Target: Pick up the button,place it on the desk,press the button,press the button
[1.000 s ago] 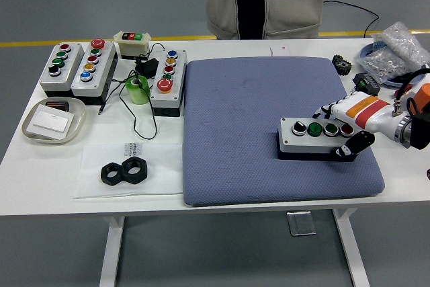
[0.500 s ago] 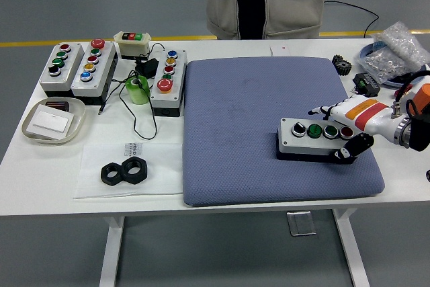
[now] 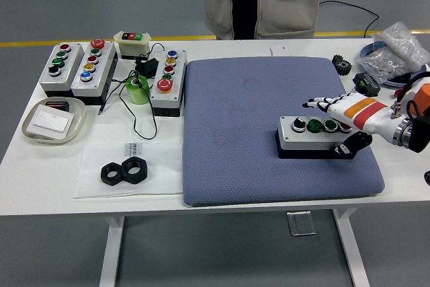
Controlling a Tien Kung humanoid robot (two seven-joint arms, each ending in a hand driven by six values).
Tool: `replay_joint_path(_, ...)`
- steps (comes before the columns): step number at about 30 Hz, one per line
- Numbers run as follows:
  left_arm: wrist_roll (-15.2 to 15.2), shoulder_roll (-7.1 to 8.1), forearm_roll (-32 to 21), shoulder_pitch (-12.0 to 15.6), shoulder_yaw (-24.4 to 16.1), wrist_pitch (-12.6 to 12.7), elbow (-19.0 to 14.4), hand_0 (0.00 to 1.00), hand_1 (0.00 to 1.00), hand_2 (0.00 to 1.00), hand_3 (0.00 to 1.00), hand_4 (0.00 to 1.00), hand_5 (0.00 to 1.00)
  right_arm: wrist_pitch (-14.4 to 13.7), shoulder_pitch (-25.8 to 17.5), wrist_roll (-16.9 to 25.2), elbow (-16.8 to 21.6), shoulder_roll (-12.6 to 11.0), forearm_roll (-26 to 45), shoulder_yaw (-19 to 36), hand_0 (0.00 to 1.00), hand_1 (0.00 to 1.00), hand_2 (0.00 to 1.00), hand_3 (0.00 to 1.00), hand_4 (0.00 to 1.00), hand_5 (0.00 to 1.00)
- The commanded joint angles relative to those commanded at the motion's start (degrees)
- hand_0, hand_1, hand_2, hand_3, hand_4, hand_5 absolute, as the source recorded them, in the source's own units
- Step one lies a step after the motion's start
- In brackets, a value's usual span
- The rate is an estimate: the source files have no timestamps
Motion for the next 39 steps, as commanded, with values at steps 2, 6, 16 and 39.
replay_joint_path(2, -0.05, 0.01, -0.13, 0.0, 0.12, -0.02, -0.01, 0.709, 0.83, 0.887, 0.832, 0.648, 0.998, 0.06, -0.19, -0.22, 0.15, -0.1, -0.53, 0.47, 0.951, 0.887, 0.998, 0.998, 0.944, 0.013)
replay_joint_path(6, -0.15, 0.04, -0.45, -0.13, 0.38, -0.07, -0.03, 0.709, 0.83, 0.887, 0.832, 0.648, 0.998, 0.17, -0.38, -0.6, 0.03, -0.28, -1.06, 0.63, 0.951, 0.887, 0.998, 0.998, 0.944, 0.013)
replay_joint_path(16, -0.13, 0.05, -0.32, -0.2, 0.38, -0.1, 0.01, 0.704, 0.829, 0.884, 0.831, 0.649, 0.998, 2.77, -3.29, -1.58, 6.01, -2.95, 1.35, 3.19, 0.955, 0.89, 0.998, 0.998, 0.944, 0.009)
replay_joint_path(39, -0.22, 0.04, -0.08, -0.11, 0.39, -0.18, 0.09, 0.705, 0.827, 0.884, 0.831, 0.648, 0.998, -10.7, -17.1, -12.97, 17.55, -8.11, 19.9, 21.68, 0.284, 0.269, 0.366, 0.862, 0.578, 0.002)
